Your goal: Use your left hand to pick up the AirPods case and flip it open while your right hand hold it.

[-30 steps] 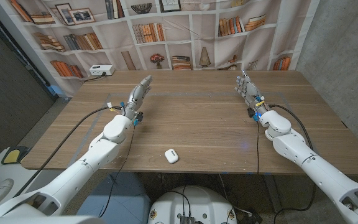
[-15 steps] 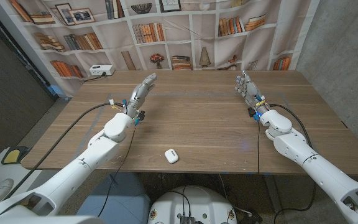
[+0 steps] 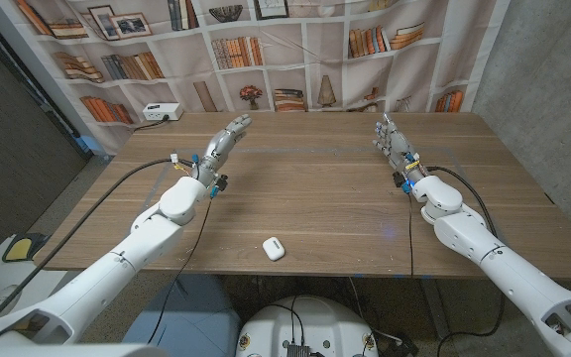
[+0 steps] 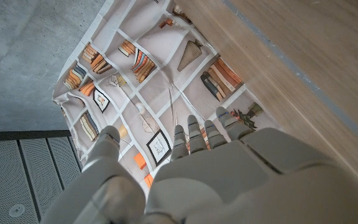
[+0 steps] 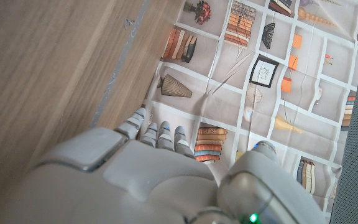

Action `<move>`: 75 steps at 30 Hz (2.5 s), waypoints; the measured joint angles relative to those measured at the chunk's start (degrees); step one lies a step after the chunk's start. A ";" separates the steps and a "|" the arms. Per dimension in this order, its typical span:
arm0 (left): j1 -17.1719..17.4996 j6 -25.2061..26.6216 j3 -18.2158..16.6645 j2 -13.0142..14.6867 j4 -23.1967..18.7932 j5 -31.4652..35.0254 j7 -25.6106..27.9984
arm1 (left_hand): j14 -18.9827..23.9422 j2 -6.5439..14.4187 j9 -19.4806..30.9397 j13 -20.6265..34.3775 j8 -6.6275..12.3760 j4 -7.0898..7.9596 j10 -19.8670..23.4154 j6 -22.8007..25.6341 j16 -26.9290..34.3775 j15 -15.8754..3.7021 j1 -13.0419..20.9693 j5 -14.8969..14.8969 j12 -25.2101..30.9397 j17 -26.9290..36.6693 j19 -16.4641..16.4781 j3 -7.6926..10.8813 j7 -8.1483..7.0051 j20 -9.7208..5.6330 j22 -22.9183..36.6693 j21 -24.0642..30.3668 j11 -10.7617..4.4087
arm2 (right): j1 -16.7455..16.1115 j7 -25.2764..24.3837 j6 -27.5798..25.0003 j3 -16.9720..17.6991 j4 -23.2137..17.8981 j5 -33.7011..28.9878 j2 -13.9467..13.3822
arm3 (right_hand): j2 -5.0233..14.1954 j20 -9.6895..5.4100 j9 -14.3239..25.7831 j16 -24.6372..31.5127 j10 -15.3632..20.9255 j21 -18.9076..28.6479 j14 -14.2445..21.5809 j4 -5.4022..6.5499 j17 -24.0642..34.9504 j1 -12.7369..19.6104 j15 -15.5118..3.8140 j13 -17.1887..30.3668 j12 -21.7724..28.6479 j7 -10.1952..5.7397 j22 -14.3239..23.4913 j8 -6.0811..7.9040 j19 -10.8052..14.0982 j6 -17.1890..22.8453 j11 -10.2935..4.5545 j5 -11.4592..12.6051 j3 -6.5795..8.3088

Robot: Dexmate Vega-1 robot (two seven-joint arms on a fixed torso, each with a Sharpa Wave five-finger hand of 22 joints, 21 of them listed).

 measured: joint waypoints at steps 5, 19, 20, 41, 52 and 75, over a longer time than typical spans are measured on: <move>0.10 -0.03 -0.11 0.38 -0.60 0.74 -0.31 | 0.00 0.23 0.00 0.00 0.00 0.00 0.00 0.31 0.00 0.00 0.23 0.00 0.00 0.00 -0.02 0.00 0.31 0.02 0.00 0.00 0.00 | -0.42 -0.44 -0.02 0.18 -0.94 -0.03 -0.04 | -0.23 0.00 0.00 0.01 0.22 0.00 0.00 0.00 0.00 0.22 0.00 0.00 0.00 0.00 0.00 0.00 0.00 0.00 -0.22 0.00 0.00; -0.48 0.88 0.05 2.12 -2.90 3.86 -0.48 | -0.22 -0.22 0.00 0.00 0.00 0.01 -0.01 0.31 0.00 -0.22 1.29 0.00 0.00 0.01 -0.52 0.00 0.91 -0.09 0.17 -0.32 0.00 | -1.54 -1.54 0.86 0.59 -2.94 -0.88 -0.59 | 0.07 0.00 -0.01 0.00 0.53 0.00 0.22 -0.16 0.00 0.52 -0.21 0.00 0.21 -0.31 0.00 0.00 0.00 -0.31 -0.52 0.00 0.17; -0.50 0.88 0.13 2.31 -3.12 3.86 -0.48 | -0.22 -0.22 0.00 0.00 0.00 0.01 -0.01 0.52 0.00 -0.22 1.29 0.00 0.00 0.01 -0.52 0.00 0.70 -0.09 0.17 -0.32 0.00 | -1.54 -1.55 0.89 0.59 -2.94 -0.88 -0.59 | 0.07 0.00 -0.01 0.00 0.53 0.00 0.22 -0.16 0.00 0.52 -0.21 0.00 0.21 -0.31 0.00 0.00 0.00 -0.32 -0.52 0.00 0.17; 0.22 5.23 0.34 6.19 -9.06 11.67 0.64 | 0.20 -0.98 0.30 0.01 0.38 0.26 4.63 2.04 0.00 -0.63 2.50 0.00 1.21 0.02 -0.73 -0.25 0.61 0.13 0.16 -0.31 -1.77 | -3.18 -1.59 2.21 1.64 -3.62 -0.35 -0.84 | 0.07 0.00 -0.01 0.00 0.53 0.00 0.22 -0.63 0.01 0.52 -0.21 0.00 0.21 -0.09 0.00 0.00 0.01 -0.53 -0.52 0.00 0.00; 0.58 6.49 0.34 7.28 -11.20 14.74 1.11 | 0.41 -1.28 0.30 0.29 0.38 0.51 4.80 2.86 0.00 -0.83 2.79 0.00 1.21 0.02 -0.73 -0.50 2.67 0.13 0.16 -0.29 -1.95 | -4.12 -1.79 2.28 2.15 -4.41 0.10 -1.26 | 0.07 0.00 -0.02 0.00 0.53 0.00 0.21 -0.63 0.01 0.52 -0.21 0.00 0.21 -0.09 0.00 0.00 0.01 -0.52 -0.51 0.00 0.00; 0.97 9.39 0.62 9.29 -15.60 23.35 2.85 | 0.85 -2.66 0.29 0.28 -0.78 0.41 5.21 -1.57 0.00 -1.26 3.39 0.00 1.20 0.15 -0.72 -1.68 -1.13 0.13 0.15 -0.28 -2.36 | -4.67 -1.45 2.47 2.72 -4.22 0.97 -1.46 | 0.30 0.00 -0.02 0.22 0.52 0.00 0.21 -0.86 0.01 0.75 -0.21 0.00 0.20 -0.09 0.00 0.00 0.01 -0.52 -0.51 0.00 0.24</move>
